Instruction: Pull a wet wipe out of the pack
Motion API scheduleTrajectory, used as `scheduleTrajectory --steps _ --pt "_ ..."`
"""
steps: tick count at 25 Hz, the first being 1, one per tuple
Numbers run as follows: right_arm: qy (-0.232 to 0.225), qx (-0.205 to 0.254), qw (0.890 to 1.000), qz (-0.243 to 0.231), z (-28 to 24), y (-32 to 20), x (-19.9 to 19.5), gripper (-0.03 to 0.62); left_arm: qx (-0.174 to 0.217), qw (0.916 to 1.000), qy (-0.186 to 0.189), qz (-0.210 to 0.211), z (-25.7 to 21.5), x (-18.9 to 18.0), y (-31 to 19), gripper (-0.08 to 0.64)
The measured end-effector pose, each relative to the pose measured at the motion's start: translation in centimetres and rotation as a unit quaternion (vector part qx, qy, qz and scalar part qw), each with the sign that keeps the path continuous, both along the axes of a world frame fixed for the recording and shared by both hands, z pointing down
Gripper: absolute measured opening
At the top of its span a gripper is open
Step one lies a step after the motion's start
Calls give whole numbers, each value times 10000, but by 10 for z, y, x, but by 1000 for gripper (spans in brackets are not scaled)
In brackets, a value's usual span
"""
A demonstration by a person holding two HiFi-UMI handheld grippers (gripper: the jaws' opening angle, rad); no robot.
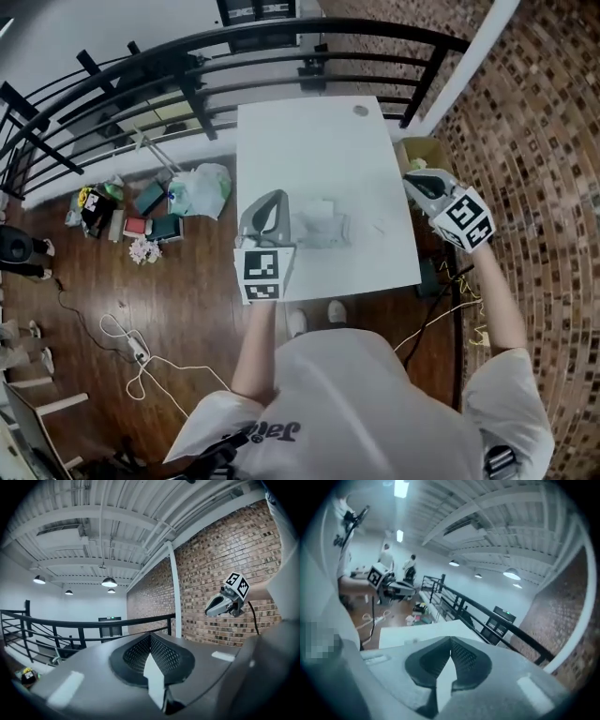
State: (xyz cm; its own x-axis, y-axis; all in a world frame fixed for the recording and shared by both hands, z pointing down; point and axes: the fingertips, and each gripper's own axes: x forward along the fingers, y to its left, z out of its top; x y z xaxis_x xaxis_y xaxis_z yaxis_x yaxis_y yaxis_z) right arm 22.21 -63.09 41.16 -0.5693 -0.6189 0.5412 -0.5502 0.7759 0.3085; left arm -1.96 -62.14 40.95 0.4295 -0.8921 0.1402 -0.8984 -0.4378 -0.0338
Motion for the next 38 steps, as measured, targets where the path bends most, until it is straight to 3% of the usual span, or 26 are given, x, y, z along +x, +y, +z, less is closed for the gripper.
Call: scheduleTrajectory --steps 3,7,10,13,16,19,24,32,38 --pt "906 -162 9917 -893 -2 -12 18 2 -87 9999 -40 -144 9 -4 -4 17" --pt "1049 -585 9765 -1791 -2 -21 9 9 -179 9995 -100 -229 18 -6 -2 17" --pt "1463 -897 9529 -2502 7 -19 -11 31 -326 9991 -78 -277 28 -11 -1 17" --pt "1683 -1130 9342 -2935 25 -26 -30 115 -462 9983 -90 -329 38 -13 1 17" --pt "1874 -1285 9216 -3146 47 -33 -51 203 -568 9976 -115 -386 45 -15 5 17" --pt "1996 -1452 9098 -3337 80 -35 -73 206 -661 9966 -133 -473 52 -18 8 17" --pt "2045 -2100 8853 -3609 146 -16 -104 206 -784 9949 -192 -611 65 -25 13 17" --pt "2031 -2571 8763 -3533 238 13 -142 194 -1137 9899 -229 -819 96 -43 18 17" --pt "1959 -2670 8809 -3383 273 28 -161 160 -1385 9874 -217 -733 120 -33 24 17"
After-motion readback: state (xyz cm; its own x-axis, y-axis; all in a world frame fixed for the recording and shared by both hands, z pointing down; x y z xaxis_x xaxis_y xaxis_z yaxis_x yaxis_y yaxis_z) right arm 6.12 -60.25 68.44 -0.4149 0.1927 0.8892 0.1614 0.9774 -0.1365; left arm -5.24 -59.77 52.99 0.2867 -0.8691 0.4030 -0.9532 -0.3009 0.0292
